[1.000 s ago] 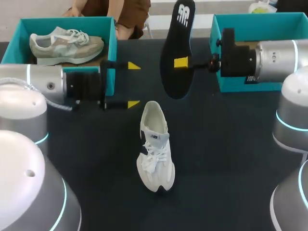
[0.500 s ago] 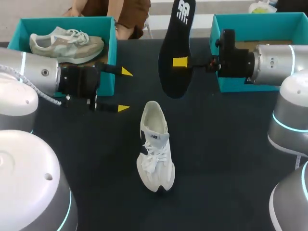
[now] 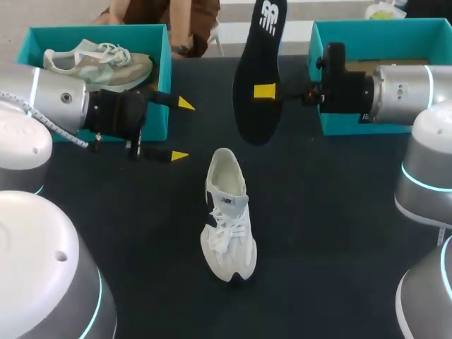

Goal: Take the shoe out of the shoebox, open the shoe tongue, remove and reinsert the insole, then place the shoe into the shoebox

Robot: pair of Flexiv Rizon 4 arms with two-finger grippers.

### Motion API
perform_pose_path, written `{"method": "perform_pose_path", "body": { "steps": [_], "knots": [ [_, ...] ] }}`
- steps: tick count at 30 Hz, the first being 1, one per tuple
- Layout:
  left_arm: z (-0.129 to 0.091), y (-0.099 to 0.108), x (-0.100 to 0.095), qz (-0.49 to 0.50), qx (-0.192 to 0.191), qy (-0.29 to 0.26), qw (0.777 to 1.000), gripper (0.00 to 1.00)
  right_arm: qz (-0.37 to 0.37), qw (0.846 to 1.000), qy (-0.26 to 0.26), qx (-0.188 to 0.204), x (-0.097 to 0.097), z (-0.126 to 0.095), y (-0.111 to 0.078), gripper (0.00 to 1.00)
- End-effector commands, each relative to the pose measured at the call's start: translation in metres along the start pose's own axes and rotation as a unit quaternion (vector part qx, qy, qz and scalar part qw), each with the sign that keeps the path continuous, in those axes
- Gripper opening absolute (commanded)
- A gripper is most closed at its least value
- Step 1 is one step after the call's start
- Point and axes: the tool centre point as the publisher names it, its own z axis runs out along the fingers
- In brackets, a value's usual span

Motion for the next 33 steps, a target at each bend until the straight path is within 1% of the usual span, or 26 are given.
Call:
{"method": "perform_pose_path", "body": {
  "steps": [1, 3, 4, 8, 9, 10, 11, 12, 13, 14, 15, 16, 18, 23, 27, 33],
  "knots": [
    [-0.001, 0.01, 0.001, -0.011, -0.006, 0.008, 1.0, 1.0, -0.088, 0.996, 0.01, 0.033, -0.029, 0.014, -0.004, 0.0],
    [-0.001, 0.017, 0.001, -0.017, -0.013, 0.006, 1.0, 1.0, -0.102, 0.994, 0.007, 0.04, -0.04, 0.015, -0.006, 0.0],
    [-0.002, 0.021, 0.002, -0.016, -0.016, 0.008, 1.0, 1.0, -0.111, 0.992, 0.012, 0.051, -0.045, 0.016, -0.006, 0.0],
    [-0.005, 0.034, 0.005, -0.027, -0.028, 0.015, 0.999, 1.0, -0.119, 0.991, 0.022, 0.061, -0.063, 0.017, -0.006, 0.0],
    [-0.006, 0.039, 0.007, -0.035, -0.033, 0.018, 0.999, 1.0, -0.132, 0.989, 0.021, 0.069, -0.066, 0.017, -0.007, 0.0],
    [-0.006, 0.042, 0.009, -0.038, -0.037, 0.019, 0.998, 1.0, -0.129, 0.989, 0.025, 0.067, -0.07, 0.017, -0.007, 0.0],
    [-0.006, 0.045, 0.012, -0.038, -0.041, 0.02, 0.998, 1.0, -0.133, 0.988, 0.033, 0.071, -0.074, 0.017, -0.008, 0.0],
    [-0.006, 0.047, 0.014, -0.042, -0.045, 0.024, 0.998, 1.0, -0.144, 0.986, 0.031, 0.076, -0.076, 0.017, -0.008, 0.0],
    [-0.004, 0.052, 0.019, -0.045, -0.05, 0.027, 0.997, 1.0, -0.128, 0.988, 0.037, 0.08, -0.082, 0.017, -0.01, 0.0],
    [-0.003, 0.055, 0.022, -0.051, -0.051, 0.031, 0.997, 1.0, -0.142, 0.985, 0.038, 0.085, -0.085, 0.017, -0.012, 0.0],
    [-0.002, 0.057, 0.026, -0.053, -0.056, 0.035, 0.996, 1.0, -0.144, 0.985, 0.042, 0.082, -0.088, 0.019, -0.013, 0.0],
    [0.0, 0.06, 0.03, -0.059, -0.057, 0.036, 0.996, 1.0, -0.141, 0.985, 0.047, 0.088, -0.092, 0.02, -0.015, 0.0],
    [0.003, 0.065, 0.038, -0.063, -0.067, 0.044, 0.995, 1.0, -0.147, 0.984, 0.047, 0.091, -0.096, 0.023, -0.018, 0.0],
    [0.008, 0.074, 0.053, -0.079, -0.071, 0.054, 0.993, 1.0, -0.159, 0.981, 0.063, 0.089, -0.107, 0.032, -0.029, 0.0],
    [0.013, 0.078, 0.06, -0.081, -0.073, 0.059, 0.992, 1.0, -0.162, 0.98, 0.068, 0.098, -0.115, 0.041, -0.037, 0.0],
    [0.025, 0.078, 0.068, -0.085, -0.071, 0.071, 0.991, 1.0, -0.164, 0.979, 0.073, 0.096, -0.123, 0.051, -0.05, 0.0]
  ]
}}
